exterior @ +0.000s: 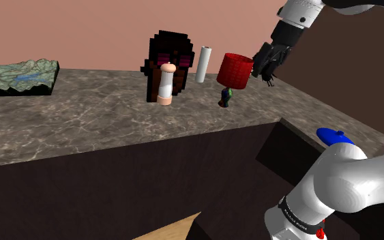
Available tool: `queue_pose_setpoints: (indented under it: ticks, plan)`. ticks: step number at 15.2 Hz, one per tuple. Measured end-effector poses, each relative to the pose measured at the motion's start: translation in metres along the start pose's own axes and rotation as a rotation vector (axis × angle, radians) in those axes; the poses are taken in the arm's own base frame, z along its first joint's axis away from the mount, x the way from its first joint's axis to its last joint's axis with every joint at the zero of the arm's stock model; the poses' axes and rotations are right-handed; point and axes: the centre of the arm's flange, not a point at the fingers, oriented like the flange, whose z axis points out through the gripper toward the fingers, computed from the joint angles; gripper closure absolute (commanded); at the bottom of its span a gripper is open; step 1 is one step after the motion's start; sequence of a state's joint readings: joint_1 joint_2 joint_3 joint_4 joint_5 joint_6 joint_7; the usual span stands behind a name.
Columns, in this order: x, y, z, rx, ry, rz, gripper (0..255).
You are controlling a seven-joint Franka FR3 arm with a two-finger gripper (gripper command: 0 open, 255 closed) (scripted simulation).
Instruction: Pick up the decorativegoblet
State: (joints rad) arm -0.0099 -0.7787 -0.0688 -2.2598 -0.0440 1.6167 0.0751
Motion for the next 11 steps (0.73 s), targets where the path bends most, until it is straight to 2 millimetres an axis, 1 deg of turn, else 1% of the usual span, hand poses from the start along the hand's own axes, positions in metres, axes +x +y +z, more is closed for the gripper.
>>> queue_pose_setpoints:
  ticks: [1, 3, 5, 7, 8, 11]
  plan:
    - [0.0, 0.0, 0.0, 0.0, 0.0, 0.0, 0]
    - [0.016, 0.002, -0.001, 0.002, -0.011, -0.002, 0]
    - [0.043, 0.01, -0.002, 0.004, -0.027, -0.004, 0]
    - [0.069, 0.015, 0.002, 0.006, -0.046, -0.006, 0]
    - [0.083, 0.022, 0.003, 0.006, -0.054, -0.007, 0]
    - [0.127, 0.032, 0.006, 0.009, -0.081, -0.01, 0]
